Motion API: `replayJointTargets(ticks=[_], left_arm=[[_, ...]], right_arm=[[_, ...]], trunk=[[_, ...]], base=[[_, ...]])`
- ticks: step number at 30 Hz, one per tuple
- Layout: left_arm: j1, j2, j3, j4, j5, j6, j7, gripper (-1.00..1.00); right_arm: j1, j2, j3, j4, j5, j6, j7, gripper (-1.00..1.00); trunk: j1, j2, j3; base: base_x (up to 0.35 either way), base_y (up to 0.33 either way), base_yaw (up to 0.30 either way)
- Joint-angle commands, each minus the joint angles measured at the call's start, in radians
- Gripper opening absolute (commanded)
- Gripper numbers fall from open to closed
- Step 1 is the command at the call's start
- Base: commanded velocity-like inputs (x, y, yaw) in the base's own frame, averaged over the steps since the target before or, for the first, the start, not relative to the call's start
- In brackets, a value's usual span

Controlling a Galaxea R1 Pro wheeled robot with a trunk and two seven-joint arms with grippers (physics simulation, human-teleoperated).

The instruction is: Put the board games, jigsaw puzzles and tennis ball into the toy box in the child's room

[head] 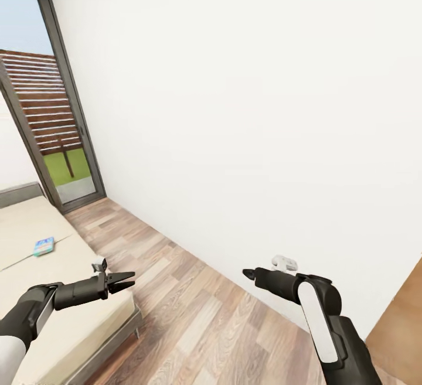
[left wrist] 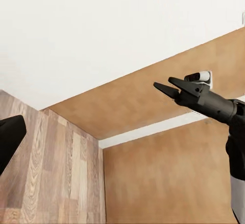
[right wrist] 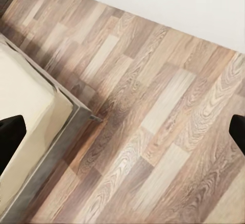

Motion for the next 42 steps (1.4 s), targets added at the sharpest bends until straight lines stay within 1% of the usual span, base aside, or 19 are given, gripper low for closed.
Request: replayJointTargets(ticks=[1, 18, 29, 34, 42], left_arm=[[-0.001, 0.000, 0.000, 0.000, -0.001, 0.011, -0.004, 1.00], [-0.001, 0.000, 0.000, 0.000, -0.001, 0.011, -0.002, 1.00], [-0.001, 0.000, 0.000, 0.000, -0.001, 0.011, -0.001, 1.00], [-0.001, 0.000, 0.000, 0.000, -0.002, 0.011, -0.001, 1.00], [-0.001, 0.000, -0.001, 0.000, -0.001, 0.011, -0.002, 1.00]], right_arm=[[-0.001, 0.001, -0.001, -0.001, -0.011, 0.004, -0.009, 1.00], [-0.001, 0.001, 0.000, 0.000, -0.011, 0.004, -0.007, 1.00], [-0.001, 0.003, 0.002, -0.001, -0.009, 0.004, -0.005, 1.00], [-0.001, 0.004, 0.004, -0.001, -0.009, 0.004, -0.008, 1.00], [-0.001, 0.004, 0.042, -0.001, -0.008, 0.004, -0.010, 1.00]], trunk=[[0.001, -0.001, -0.002], [0.001, -0.001, -0.002], [0.001, -0.001, -0.002], [0.001, -0.001, -0.002], [0.001, -0.001, -0.002]], base=[[0.192, -0.170, 0.290], [0.191, -0.168, 0.281], [0.191, -0.168, 0.022], [0.190, -0.168, 0.205], [0.142, -0.146, 0.278]])
